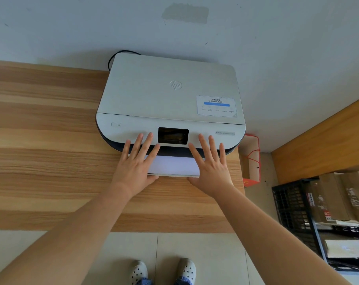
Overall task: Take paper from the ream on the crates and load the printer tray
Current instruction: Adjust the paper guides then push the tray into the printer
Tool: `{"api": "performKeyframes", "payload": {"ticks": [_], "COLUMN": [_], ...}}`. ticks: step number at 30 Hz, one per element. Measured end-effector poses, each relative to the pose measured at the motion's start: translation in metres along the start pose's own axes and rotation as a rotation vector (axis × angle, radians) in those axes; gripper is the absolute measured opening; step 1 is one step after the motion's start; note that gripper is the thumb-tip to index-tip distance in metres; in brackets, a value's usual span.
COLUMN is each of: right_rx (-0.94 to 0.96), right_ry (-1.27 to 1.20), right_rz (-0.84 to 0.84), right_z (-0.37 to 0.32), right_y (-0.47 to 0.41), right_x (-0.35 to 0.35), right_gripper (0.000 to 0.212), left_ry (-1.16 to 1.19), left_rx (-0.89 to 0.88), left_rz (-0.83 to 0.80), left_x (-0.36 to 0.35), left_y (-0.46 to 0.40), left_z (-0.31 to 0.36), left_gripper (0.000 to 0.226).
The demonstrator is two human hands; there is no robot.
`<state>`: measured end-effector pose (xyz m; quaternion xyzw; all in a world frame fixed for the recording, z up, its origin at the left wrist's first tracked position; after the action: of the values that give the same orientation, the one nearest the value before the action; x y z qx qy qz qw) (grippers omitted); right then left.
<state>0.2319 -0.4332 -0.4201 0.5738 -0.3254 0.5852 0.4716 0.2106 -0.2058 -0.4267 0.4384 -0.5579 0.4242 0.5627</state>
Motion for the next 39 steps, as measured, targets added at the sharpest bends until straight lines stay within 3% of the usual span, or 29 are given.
{"api": "performKeyframes", "payload": {"ticks": [11, 24, 34, 39], "right_rx": [0.019, 0.001, -0.014, 0.003], "right_ry": [0.023, 0.007, -0.006, 0.022], "right_rz": [0.080, 0.165, 0.445, 0.499], "right_z": [0.008, 0.007, 0.003, 0.003], "right_y": [-0.020, -0.028, -0.037, -0.041], "right_x": [0.003, -0.006, -0.016, -0.023], "right_gripper": [0.109, 0.097, 0.082, 0.089], "left_ry": [0.003, 0.025, -0.004, -0.031], "left_rx": [-0.004, -0.043, -0.030, -0.051], "left_rz": [0.058, 0.155, 0.276, 0.312], "left_x": [-0.002, -0.010, -0.018, -0.025], "left_y": [-0.018, -0.024, -0.032, -0.034], "left_z": [-0.012, -0.016, -0.015, -0.017], "left_gripper": [0.105, 0.088, 0.076, 0.075]}}
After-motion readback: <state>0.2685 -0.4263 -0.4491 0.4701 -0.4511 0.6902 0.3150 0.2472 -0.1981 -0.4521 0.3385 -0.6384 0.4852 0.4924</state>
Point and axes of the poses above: each hand's wrist, its own y-axis away from the middle knuckle, its own x-axis out of the back of the hand, z = x × y, the point moved 3 cm from there along -y, towards the middle knuckle, and after that the axes turned 3 degrees about y, right-handed, at the moved point
